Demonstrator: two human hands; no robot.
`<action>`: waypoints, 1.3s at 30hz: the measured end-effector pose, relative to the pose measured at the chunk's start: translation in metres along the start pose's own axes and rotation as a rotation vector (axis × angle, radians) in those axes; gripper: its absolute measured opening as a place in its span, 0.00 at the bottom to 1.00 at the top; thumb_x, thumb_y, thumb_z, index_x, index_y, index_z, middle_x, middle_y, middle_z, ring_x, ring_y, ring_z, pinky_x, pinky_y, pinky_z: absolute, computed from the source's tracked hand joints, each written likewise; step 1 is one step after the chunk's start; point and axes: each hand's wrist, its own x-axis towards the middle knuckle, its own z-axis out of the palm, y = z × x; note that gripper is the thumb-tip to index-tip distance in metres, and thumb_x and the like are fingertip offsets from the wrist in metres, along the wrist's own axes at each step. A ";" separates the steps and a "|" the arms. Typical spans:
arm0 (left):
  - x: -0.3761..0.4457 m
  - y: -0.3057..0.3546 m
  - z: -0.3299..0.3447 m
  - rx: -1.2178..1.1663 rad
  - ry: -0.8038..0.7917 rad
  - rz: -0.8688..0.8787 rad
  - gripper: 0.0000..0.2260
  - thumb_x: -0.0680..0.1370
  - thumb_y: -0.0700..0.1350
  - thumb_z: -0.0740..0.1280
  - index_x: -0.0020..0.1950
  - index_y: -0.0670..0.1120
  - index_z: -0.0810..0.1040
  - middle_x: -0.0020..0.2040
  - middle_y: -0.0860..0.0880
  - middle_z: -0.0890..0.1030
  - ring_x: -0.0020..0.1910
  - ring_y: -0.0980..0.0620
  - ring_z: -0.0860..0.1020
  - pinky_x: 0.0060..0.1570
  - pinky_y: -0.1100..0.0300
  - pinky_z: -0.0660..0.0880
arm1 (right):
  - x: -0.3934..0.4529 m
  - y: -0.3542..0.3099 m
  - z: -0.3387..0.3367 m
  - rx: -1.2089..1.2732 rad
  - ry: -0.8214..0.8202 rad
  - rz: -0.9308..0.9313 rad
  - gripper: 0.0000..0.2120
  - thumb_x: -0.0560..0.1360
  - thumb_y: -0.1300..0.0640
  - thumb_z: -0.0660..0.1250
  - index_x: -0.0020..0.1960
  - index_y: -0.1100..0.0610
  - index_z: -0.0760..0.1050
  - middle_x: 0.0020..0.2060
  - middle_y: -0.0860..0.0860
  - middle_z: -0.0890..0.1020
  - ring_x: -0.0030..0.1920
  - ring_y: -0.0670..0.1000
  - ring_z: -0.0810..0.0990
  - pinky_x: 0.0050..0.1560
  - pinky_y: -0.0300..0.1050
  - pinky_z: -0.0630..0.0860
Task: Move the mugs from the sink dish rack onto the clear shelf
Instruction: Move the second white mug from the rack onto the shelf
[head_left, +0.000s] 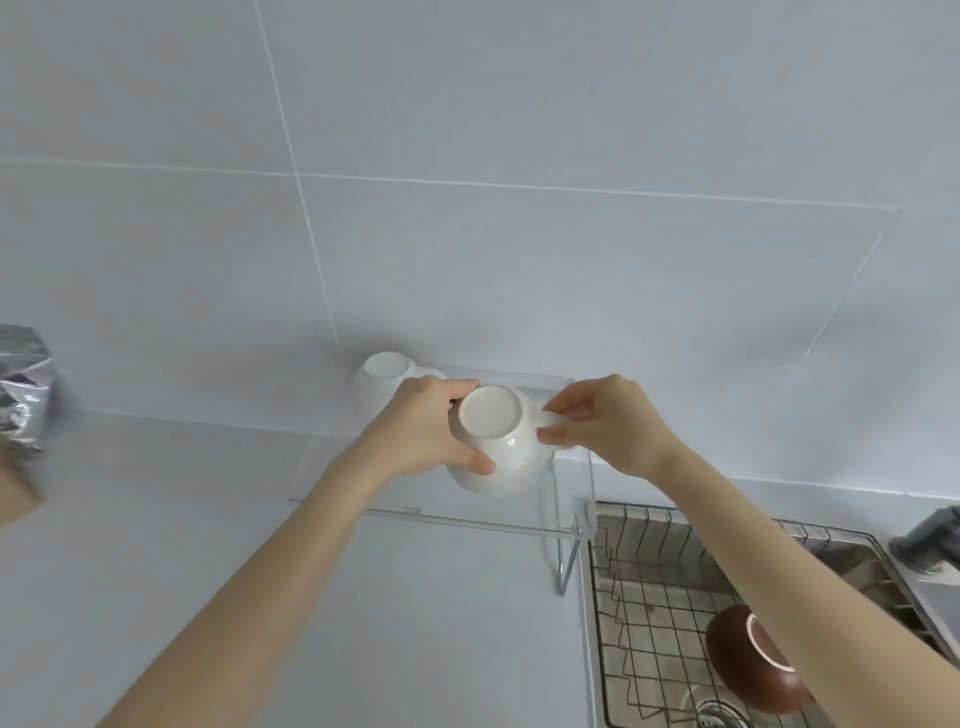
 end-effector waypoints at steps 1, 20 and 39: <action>-0.004 -0.011 -0.009 0.007 -0.002 -0.021 0.16 0.55 0.45 0.77 0.40 0.50 0.77 0.39 0.46 0.79 0.44 0.46 0.77 0.53 0.46 0.76 | 0.005 -0.006 0.015 0.017 -0.007 -0.003 0.09 0.63 0.60 0.74 0.33 0.48 0.77 0.34 0.52 0.85 0.43 0.55 0.84 0.52 0.55 0.79; -0.018 -0.110 -0.065 0.017 -0.131 -0.224 0.30 0.54 0.47 0.77 0.56 0.53 0.78 0.56 0.47 0.82 0.59 0.48 0.77 0.65 0.47 0.71 | 0.052 -0.026 0.143 0.146 -0.052 0.048 0.04 0.64 0.56 0.72 0.39 0.52 0.80 0.31 0.47 0.82 0.39 0.53 0.81 0.48 0.53 0.79; -0.015 -0.065 -0.020 0.277 0.017 -0.162 0.41 0.67 0.42 0.73 0.74 0.46 0.55 0.77 0.48 0.54 0.76 0.51 0.52 0.70 0.59 0.55 | 0.037 -0.002 0.106 0.258 -0.204 0.021 0.25 0.69 0.62 0.69 0.65 0.53 0.67 0.53 0.52 0.77 0.57 0.51 0.76 0.60 0.45 0.72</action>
